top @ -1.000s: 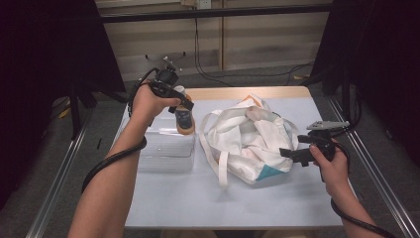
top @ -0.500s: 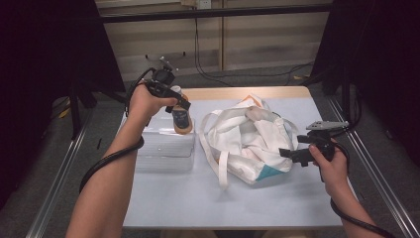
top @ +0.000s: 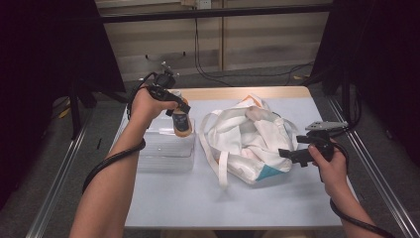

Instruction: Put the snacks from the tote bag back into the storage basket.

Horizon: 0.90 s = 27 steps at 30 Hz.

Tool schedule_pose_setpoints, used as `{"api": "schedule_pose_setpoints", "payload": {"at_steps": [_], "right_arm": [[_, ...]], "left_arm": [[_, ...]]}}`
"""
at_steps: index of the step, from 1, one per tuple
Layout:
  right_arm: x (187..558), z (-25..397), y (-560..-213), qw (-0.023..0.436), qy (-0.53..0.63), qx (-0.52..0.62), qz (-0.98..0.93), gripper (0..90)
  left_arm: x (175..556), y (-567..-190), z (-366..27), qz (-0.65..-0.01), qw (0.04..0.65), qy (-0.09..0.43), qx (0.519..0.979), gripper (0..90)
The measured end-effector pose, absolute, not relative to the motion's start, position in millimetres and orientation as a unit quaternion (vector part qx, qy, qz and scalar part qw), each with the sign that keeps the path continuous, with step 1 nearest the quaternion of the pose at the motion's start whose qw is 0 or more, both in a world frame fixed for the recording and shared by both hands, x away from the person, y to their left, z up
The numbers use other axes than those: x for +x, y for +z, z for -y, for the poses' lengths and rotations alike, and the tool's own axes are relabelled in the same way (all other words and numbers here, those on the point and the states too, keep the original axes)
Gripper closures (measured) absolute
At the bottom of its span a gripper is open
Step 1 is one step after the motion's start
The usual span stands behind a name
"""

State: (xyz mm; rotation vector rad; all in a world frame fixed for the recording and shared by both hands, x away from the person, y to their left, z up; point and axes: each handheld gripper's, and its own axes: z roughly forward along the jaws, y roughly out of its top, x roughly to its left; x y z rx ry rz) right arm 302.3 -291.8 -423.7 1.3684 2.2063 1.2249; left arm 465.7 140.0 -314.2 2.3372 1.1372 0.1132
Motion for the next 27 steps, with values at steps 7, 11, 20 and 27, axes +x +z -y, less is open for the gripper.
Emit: {"api": "schedule_pose_setpoints", "payload": {"at_steps": [7, 11, 20, 27], "right_arm": [[302.0, 291.9, -422.9, 0.135, 0.424, 0.472, -0.761, 2.7], [302.1, 291.7, -422.8, 0.135, 0.425, 0.471, -0.761, 2.7], [302.3, 291.0, -423.3, 0.135, 0.424, 0.47, -0.763, 2.7], [302.4, 291.1, -423.5, 0.135, 0.424, 0.47, -0.762, 2.7]], "left_arm": [[468.9, -326.5, -141.6, -0.423, 0.257, 0.041, 0.868, 30.2], [470.5, -330.6, -141.7, -0.421, 0.254, 0.042, 0.87, 30.2], [473.0, -337.1, -138.2, -0.421, 0.256, 0.04, 0.869, 30.1], [474.6, -340.0, -134.3, -0.419, 0.259, 0.038, 0.869, 30.1]]}}
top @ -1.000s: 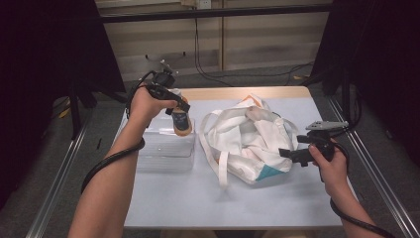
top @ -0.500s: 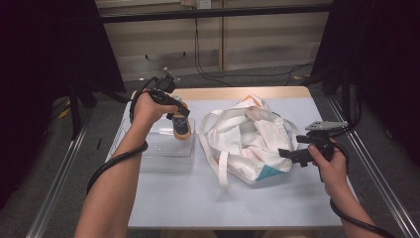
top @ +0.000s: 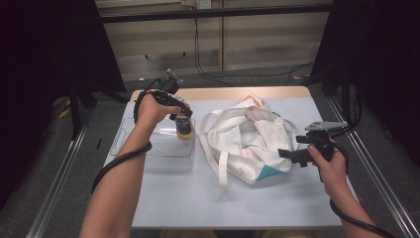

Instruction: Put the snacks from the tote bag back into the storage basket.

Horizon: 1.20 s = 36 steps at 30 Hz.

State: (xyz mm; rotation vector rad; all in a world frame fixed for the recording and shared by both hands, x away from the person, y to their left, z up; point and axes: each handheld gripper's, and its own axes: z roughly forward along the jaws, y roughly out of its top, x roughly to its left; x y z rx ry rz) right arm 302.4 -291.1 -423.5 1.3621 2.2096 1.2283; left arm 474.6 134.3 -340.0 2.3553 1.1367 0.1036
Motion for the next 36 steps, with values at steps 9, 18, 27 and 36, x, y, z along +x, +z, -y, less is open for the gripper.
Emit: {"api": "schedule_pose_setpoints", "payload": {"at_steps": [9, 18, 27, 36], "right_arm": [[302.2, 291.0, -423.4, 0.135, 0.423, 0.47, -0.763, 2.7], [302.4, 290.6, -423.8, 0.135, 0.423, 0.469, -0.763, 2.7], [302.4, 290.6, -424.9, 0.134, 0.421, 0.471, -0.763, 2.7], [302.1, 289.8, -423.3, 0.135, 0.423, 0.469, -0.764, 2.7]], "left_arm": [[475.4, -347.0, -131.1, -0.419, 0.253, 0.035, 0.871, 30.1], [475.1, -351.3, -130.2, -0.419, 0.251, 0.036, 0.872, 30.1], [475.4, -354.1, -129.4, -0.419, 0.25, 0.037, 0.872, 30.0], [474.8, -356.8, -129.3, -0.418, 0.25, 0.037, 0.873, 30.0]]}}
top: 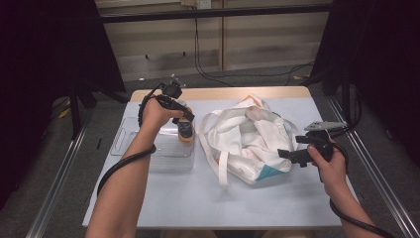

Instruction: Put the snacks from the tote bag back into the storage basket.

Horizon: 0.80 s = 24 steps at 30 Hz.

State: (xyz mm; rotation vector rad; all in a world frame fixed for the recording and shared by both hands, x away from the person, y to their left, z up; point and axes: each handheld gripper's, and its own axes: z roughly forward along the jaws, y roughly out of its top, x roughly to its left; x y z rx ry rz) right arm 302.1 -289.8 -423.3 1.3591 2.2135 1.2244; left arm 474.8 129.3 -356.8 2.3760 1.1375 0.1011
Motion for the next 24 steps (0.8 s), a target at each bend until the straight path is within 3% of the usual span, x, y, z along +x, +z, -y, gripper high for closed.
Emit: {"api": "schedule_pose_setpoints", "payload": {"at_steps": [24], "right_arm": [[301.6, 288.4, -424.3, 0.132, 0.417, 0.468, -0.767, 2.7]], "left_arm": [[471.8, -364.0, -135.1, -0.42, 0.255, 0.035, 0.87, 29.6]]}}
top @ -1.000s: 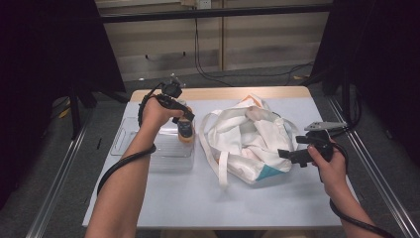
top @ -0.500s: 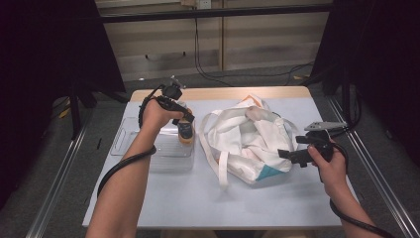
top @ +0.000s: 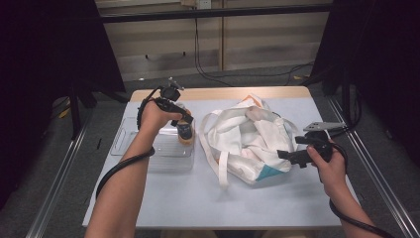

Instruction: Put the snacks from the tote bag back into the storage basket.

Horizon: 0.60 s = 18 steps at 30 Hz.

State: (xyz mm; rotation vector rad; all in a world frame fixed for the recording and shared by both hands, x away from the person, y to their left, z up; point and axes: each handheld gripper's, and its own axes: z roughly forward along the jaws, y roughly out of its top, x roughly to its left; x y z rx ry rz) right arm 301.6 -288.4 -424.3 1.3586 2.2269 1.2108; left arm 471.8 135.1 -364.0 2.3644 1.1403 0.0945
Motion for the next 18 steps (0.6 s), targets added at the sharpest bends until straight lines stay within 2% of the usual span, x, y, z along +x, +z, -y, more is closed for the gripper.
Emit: {"api": "schedule_pose_setpoints", "payload": {"at_steps": [12, 13, 18], "right_arm": [[301.6, 287.6, -423.4, 0.132, 0.419, 0.467, -0.768, 2.7], [301.7, 287.5, -423.3, 0.132, 0.42, 0.466, -0.768, 2.7], [301.8, 287.3, -423.6, 0.132, 0.42, 0.465, -0.768, 2.7]], "left_arm": [[467.6, -366.4, -134.9, -0.433, 0.277, 0.036, 0.857, 28.0], [468.4, -365.9, -137.2, -0.421, 0.27, 0.033, 0.865, 27.6], [466.1, -366.5, -140.3, -0.44, 0.285, 0.035, 0.851, 23.0]]}}
